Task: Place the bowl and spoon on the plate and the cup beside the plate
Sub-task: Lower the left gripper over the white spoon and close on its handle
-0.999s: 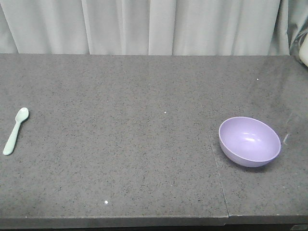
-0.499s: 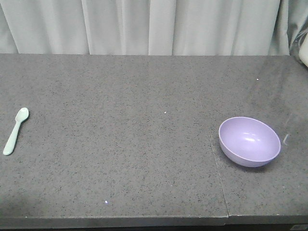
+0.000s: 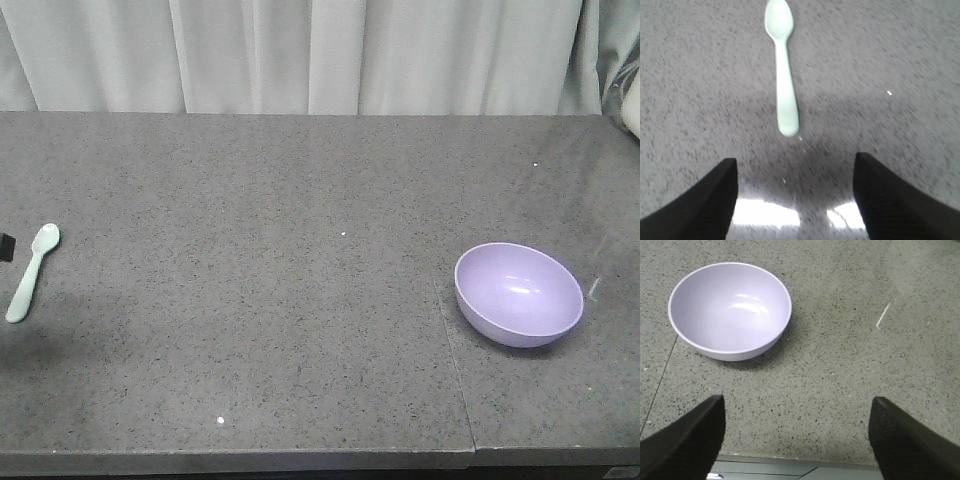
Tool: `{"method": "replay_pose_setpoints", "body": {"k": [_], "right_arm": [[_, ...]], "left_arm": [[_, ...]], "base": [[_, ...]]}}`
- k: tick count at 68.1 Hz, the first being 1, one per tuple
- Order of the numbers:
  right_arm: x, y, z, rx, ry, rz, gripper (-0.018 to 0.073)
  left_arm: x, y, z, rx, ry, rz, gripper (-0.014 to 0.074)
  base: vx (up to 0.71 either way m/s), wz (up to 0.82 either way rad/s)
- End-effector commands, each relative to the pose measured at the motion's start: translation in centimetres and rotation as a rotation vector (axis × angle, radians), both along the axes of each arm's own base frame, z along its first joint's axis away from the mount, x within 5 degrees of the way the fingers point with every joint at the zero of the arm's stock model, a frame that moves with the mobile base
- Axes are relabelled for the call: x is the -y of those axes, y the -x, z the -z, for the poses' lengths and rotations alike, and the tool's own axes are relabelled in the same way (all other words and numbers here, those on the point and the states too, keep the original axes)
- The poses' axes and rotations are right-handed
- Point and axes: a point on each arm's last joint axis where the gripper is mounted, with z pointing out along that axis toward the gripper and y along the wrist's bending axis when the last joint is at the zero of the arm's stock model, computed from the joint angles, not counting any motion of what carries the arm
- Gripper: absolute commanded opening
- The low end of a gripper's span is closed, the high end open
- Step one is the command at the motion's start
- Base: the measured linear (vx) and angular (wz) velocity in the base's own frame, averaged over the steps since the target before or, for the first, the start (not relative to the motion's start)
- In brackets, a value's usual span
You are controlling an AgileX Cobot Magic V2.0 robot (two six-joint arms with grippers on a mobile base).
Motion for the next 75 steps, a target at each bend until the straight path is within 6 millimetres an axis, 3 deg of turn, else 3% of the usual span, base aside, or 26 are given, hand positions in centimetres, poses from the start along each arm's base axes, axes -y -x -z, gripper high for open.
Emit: {"method": "replay_pose_setpoints", "body": {"k": [1, 15, 31, 47, 75], "right_arm": [[0.0, -0.4, -1.3, 0.081, 0.011, -0.006, 0.0562], [0.0, -0.4, -1.3, 0.081, 0.011, -0.006, 0.0562], [0.0, -0.4, -1.3, 0.081, 0.011, -0.006, 0.0562], [0.0, -0.4, -1.3, 0.081, 0.011, -0.006, 0.0562], [0.0, -0.4, -1.3, 0.079, 0.011, -0.006, 0.0562]], "left_arm": [[-0.6, -2.3, -1.1, 0.031, 0.035, 0.016, 0.047], [-1.9, -7.0, 1.4, -0.047, 0.085, 0.007, 0.047], [-2.3, -10.2, 3.6, -0.099, 0.074, 0.021, 0.047], [-2.5, -12.1, 5.6, -0.111, 0.062, 0.04, 0.047], [-2.8, -13.5, 7.5, -0.094, 0.026, 0.051, 0.0438]], "base": [[0.0, 0.0], [0.0, 0.0], [0.0, 0.0], [0.0, 0.0], [0.0, 0.0]]}}
